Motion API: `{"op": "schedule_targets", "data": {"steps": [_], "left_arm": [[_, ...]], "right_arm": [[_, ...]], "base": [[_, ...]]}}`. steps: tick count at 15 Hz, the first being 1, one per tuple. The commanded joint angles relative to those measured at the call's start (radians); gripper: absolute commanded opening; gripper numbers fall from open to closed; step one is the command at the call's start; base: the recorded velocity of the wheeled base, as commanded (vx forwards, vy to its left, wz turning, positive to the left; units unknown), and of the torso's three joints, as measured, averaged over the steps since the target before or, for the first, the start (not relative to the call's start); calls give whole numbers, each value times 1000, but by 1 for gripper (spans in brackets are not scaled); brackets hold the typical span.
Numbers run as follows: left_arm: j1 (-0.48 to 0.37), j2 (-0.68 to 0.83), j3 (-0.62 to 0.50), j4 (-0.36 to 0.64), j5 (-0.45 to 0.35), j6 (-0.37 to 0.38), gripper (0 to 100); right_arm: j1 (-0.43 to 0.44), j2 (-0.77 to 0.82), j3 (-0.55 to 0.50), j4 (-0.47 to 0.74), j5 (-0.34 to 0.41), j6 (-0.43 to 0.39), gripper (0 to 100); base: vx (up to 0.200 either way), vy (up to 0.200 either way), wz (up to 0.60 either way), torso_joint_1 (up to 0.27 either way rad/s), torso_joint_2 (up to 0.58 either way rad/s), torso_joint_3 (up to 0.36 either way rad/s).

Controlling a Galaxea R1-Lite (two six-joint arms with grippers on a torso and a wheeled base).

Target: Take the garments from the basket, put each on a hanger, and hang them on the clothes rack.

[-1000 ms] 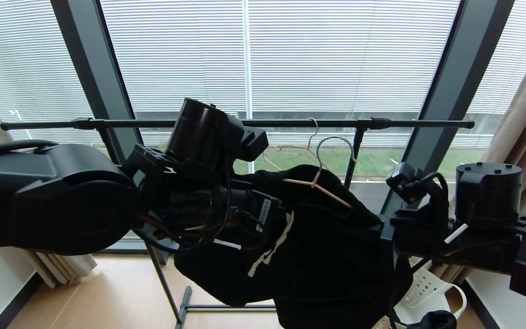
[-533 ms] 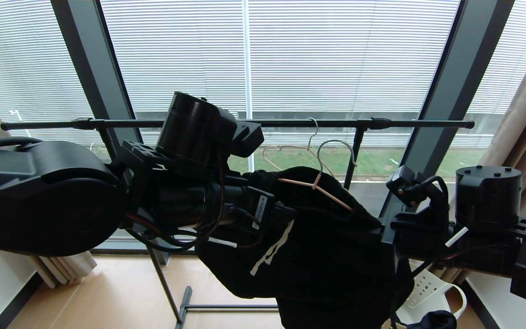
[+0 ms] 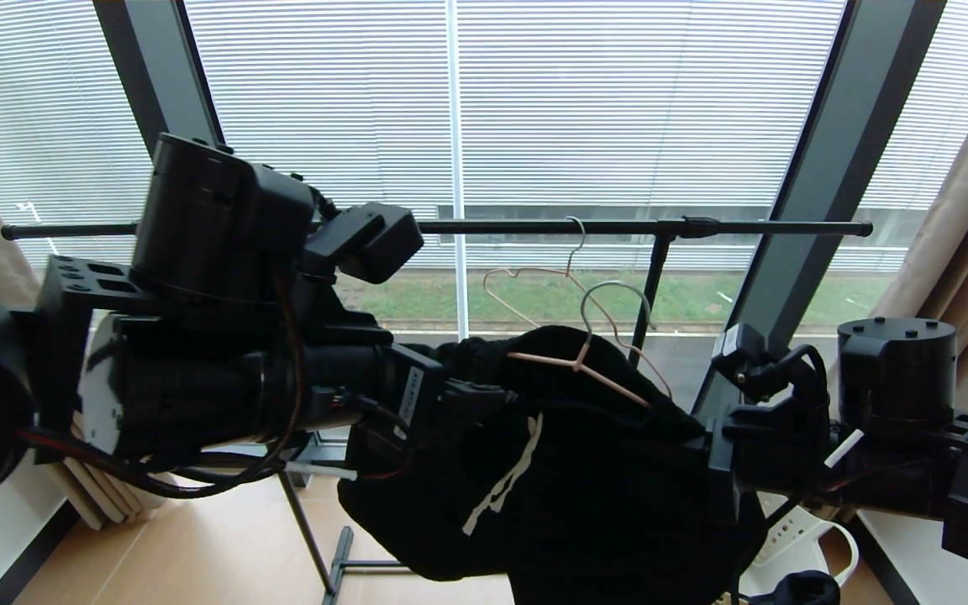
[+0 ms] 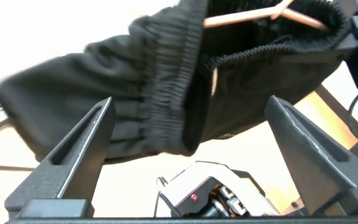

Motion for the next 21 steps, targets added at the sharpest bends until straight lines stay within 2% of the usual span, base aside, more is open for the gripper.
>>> {"op": "schedule_targets", "data": {"steps": [1,2,4,5,7,8,9,11,13,14,16,21], "left_arm": [[85,-89,53,1,-50,116,100],[131,-108,70,2,-145,182,100],[167,-114,90,2,-258,257,100],[184,-106,93,2,-301,328,100],[215,-69,104,-1,-481,444,100],[226,-60,104,-1,-525,484,100],[253,-22,102,1,-614,588,100],[269,27,104,2,-703,694,100],[270,70,104,4,-715,771,100],[269,80,102,4,-715,783,100],[266,104,95,2,-715,785,100],[247,164,81,1,-712,783,100]], "right_arm": [[-1,1,39,0,34,-66,0],[-1,2,47,2,58,-116,0],[-1,4,64,2,71,-155,0],[-1,6,69,2,71,-169,0],[-1,6,76,2,72,-196,0],[-1,4,78,2,72,-199,0],[-1,2,85,2,72,-204,0],[-1,-1,87,2,74,-205,0],[-1,-4,87,0,74,-211,0],[-1,-5,88,0,83,-225,0],[-1,-13,90,2,123,-233,0],[-1,-36,92,2,135,-231,0]], "base": [[0,0,0,0,0,0],[0,0,0,0,0,0],[0,0,0,0,0,0],[0,0,0,0,0,0],[0,0,0,0,0,0],[0,0,0,0,0,0],[0,0,0,0,0,0],[0,0,0,0,0,0],[0,0,0,0,0,0],[0,0,0,0,0,0],[0,0,0,0,0,0],[0,0,0,0,0,0]]}}
